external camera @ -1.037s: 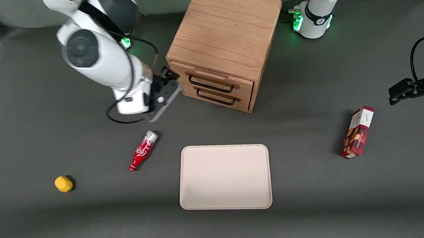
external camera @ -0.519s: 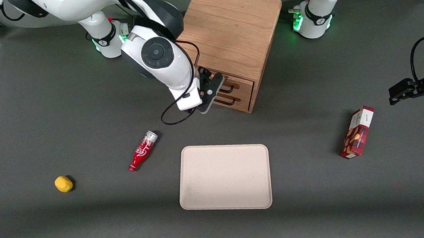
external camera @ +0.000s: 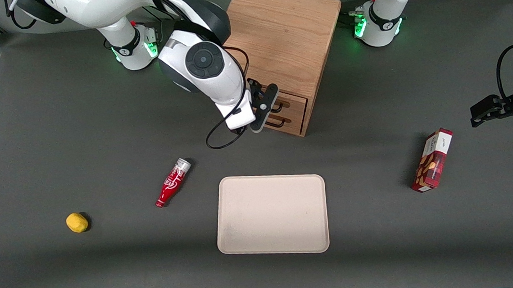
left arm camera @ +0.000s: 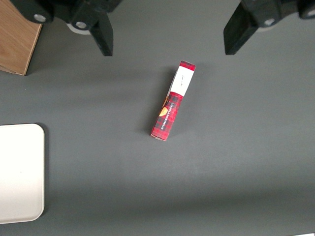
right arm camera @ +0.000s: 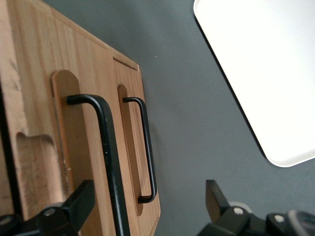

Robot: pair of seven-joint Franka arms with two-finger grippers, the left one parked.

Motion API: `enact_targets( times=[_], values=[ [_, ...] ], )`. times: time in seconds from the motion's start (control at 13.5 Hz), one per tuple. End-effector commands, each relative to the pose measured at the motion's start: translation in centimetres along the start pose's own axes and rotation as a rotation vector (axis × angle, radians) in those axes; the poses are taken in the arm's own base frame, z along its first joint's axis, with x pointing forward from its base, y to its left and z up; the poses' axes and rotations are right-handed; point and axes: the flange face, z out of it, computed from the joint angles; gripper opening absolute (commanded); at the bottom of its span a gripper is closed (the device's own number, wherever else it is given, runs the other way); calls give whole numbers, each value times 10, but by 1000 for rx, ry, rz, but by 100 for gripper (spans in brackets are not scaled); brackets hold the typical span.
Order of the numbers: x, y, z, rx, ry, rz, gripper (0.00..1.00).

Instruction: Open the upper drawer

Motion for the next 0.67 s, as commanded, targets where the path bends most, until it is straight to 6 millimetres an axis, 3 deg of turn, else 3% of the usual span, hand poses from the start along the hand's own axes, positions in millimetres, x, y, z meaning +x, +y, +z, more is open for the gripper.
enact_targets(
  times=[0.0,0.3,0.59],
  values=[
    [4,7,8,-39,0,-40,100],
    [6,26,14,-54,27,-62,100],
    [2,60,8,-83,34,-76,100]
  ],
)
